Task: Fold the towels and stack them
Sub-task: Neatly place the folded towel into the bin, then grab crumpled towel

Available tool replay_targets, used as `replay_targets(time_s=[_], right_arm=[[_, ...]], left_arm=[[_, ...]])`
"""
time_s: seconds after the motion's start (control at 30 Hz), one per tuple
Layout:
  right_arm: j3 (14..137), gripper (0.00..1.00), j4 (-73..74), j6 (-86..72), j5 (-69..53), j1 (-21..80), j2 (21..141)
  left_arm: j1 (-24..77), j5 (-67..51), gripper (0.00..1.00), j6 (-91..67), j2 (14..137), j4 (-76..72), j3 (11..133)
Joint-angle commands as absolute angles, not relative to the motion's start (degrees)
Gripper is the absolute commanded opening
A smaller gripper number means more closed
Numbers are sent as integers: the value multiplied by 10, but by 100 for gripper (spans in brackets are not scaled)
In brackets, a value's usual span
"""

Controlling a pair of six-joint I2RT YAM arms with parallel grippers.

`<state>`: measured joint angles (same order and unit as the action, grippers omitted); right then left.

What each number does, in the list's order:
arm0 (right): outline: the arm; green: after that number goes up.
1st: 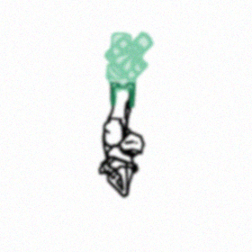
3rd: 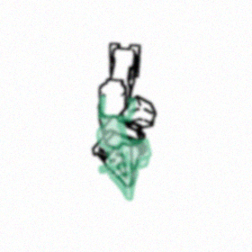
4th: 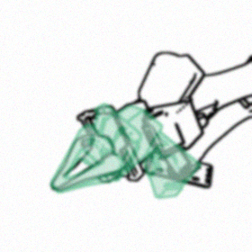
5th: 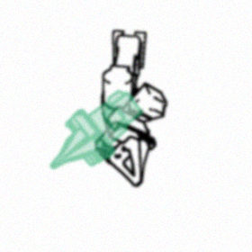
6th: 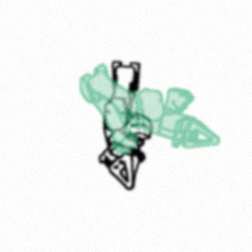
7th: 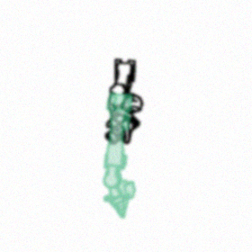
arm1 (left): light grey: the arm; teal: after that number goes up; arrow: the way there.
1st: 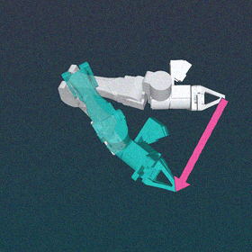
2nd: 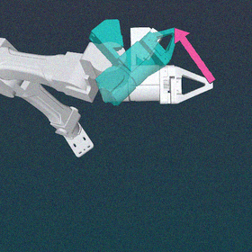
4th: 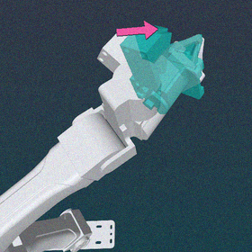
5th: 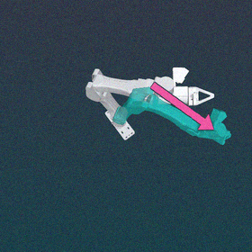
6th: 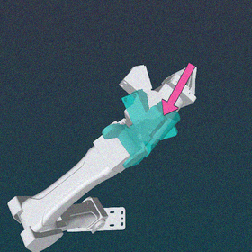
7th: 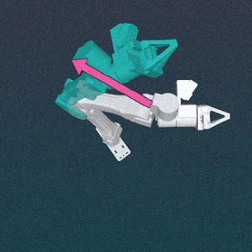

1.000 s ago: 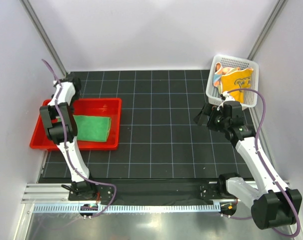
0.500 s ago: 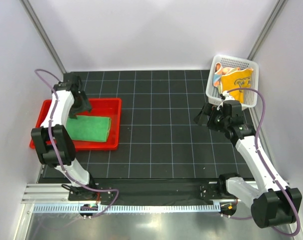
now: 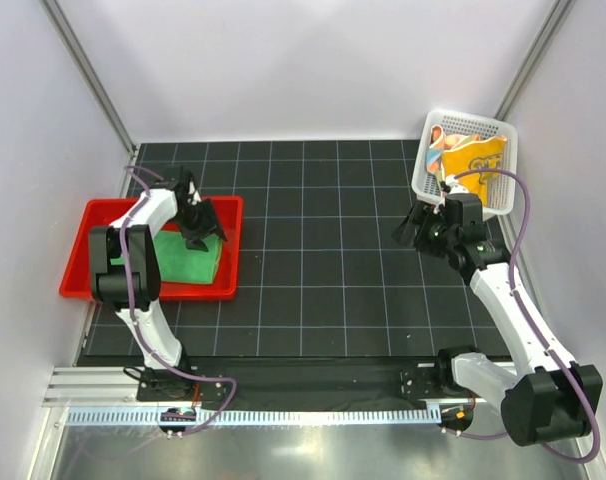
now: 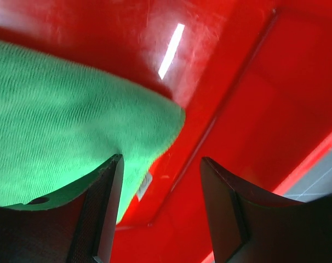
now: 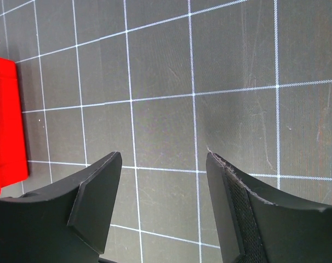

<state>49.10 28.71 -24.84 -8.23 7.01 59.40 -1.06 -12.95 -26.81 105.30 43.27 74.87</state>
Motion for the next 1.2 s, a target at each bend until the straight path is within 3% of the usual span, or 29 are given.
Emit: replay_targets(time_s=[0.0,0.37,0.43,0.53,0.63,0.77,0.83,0.9,0.93,1.17], right_arm=[[514,70,266,-251,-72,70,599],[551,64,274,-247,-67,70,628],[566,67,287,-240,-56,70,634],[608,80,309,-238,35,69,663],[681,86,322,-214,175,62,733],[836,92,347,-213,215,7,851],[878,93,347,-223,200,-50,921],[944,93,356,-235,197,-71,995],[965,93,358,-236,192,-89,1024],[1127,88,345,-280,151,-150,1213]], left_arm=[[-11,-146,61,-285,1072,396,767],[-6,-149,61,-285,1060,410,813],[-5,-161,61,-272,1031,435,858],[12,-154,66,-261,991,449,894],[38,-138,70,-251,946,452,904],[106,-161,73,-246,903,446,880],[170,-159,89,-245,889,439,854],[230,-158,90,-244,882,436,842],[247,-157,99,-236,882,437,840],[321,-122,100,-211,880,446,833]])
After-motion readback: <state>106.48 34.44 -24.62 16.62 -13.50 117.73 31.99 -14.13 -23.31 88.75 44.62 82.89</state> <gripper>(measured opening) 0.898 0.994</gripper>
